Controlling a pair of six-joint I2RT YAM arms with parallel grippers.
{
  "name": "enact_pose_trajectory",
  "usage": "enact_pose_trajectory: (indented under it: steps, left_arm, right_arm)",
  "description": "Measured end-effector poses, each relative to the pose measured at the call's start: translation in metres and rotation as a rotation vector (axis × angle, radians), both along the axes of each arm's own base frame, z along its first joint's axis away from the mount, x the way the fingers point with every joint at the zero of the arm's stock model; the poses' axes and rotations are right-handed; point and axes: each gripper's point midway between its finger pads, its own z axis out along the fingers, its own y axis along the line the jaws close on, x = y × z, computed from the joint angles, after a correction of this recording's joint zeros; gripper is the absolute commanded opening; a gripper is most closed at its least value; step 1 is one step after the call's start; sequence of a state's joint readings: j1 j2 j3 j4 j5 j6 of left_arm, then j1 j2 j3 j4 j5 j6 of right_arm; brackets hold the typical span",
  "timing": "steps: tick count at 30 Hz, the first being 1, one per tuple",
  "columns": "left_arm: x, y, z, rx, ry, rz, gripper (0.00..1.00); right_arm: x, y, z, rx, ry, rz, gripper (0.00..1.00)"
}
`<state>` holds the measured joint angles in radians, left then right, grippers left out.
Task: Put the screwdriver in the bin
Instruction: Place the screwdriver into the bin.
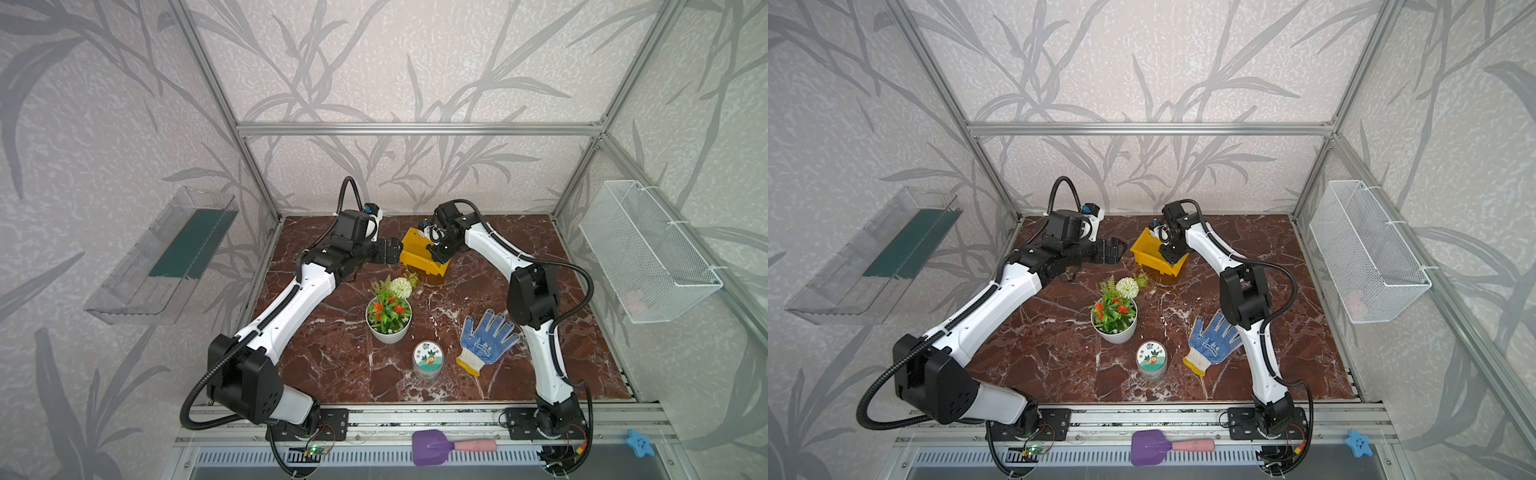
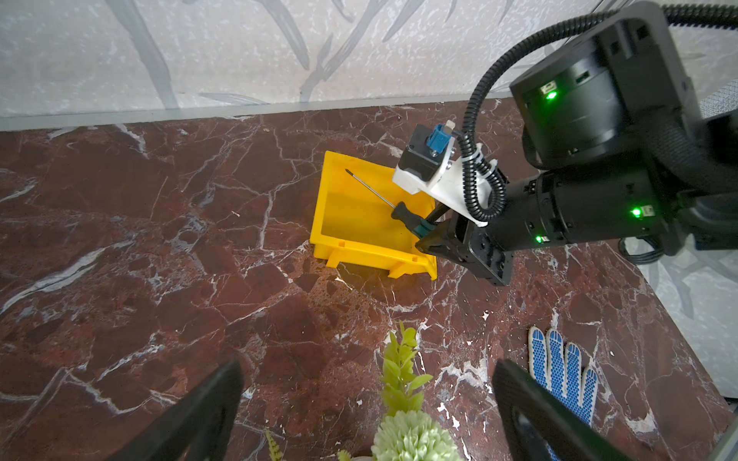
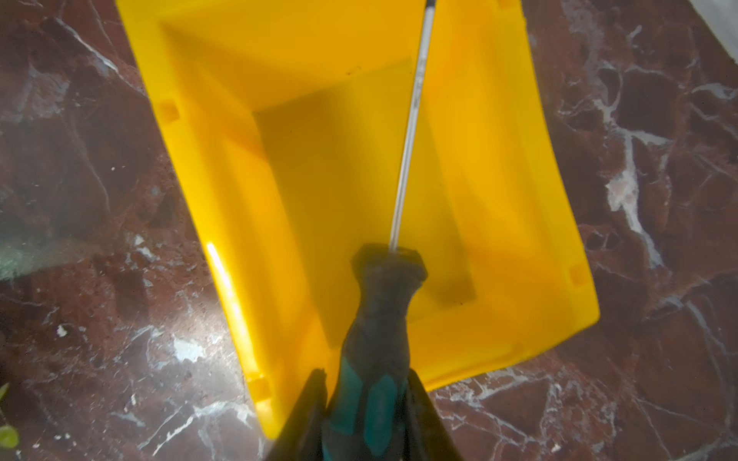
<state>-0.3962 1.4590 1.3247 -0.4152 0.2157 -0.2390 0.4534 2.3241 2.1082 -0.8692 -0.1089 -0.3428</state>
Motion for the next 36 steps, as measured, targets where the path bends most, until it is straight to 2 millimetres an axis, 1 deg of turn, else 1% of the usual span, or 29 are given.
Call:
enact_pose_trajectory:
  steps: [5, 11, 18, 30, 33, 36]
  left_arm:
    - [0.000, 0.000, 0.000, 0.000, -0.001, 0.000, 0.99]
    - [0.000, 0.000, 0.000, 0.001, -0.001, 0.000, 0.99]
    - [0.000, 0.000, 0.000, 0.003, -0.002, -0.002, 0.99]
    - [0.001, 0.001, 0.000, 0.011, -0.007, -0.003, 0.99]
    - [0.001, 0.001, 0.000, 0.011, -0.008, -0.002, 0.99]
    - [0.001, 0.001, 0.000, 0.012, -0.009, 0.000, 0.99]
  right_arm:
    - [0.001, 0.001, -0.011, -0.005, 0.025, -0.011, 0.19]
    - [0.012, 0.007, -0.008, 0.015, 0.015, -0.035, 0.25]
    - [0.012, 0.007, -0.014, 0.018, 0.034, -0.062, 0.38]
    - [0.014, 0.008, -0.013, 0.036, 0.035, -0.101, 0.43]
    - [0.016, 0.008, -0.009, 0.046, 0.017, -0.112, 0.43]
    - [0.014, 0.004, 0.002, 0.055, -0.017, -0.130, 0.45]
